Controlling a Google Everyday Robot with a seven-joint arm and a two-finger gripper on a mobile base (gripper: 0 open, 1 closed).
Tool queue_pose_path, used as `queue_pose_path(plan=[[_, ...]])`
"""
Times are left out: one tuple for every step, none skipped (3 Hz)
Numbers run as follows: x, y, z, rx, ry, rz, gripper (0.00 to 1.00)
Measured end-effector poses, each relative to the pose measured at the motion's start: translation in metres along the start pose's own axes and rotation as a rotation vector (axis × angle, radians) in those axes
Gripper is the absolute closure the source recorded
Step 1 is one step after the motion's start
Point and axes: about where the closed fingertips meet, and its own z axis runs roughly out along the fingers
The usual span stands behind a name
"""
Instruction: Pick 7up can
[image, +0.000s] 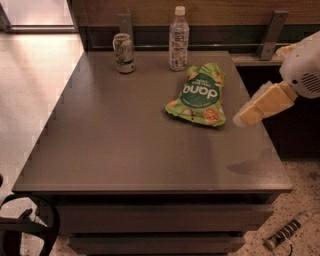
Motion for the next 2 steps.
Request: queue_pose_path(plan=[[-0.025,-0.026,0.028,0.040,-0.187,0.084,0.00],[-0.055,-0.055,0.049,0.078,-0.342,0.123,0.00]])
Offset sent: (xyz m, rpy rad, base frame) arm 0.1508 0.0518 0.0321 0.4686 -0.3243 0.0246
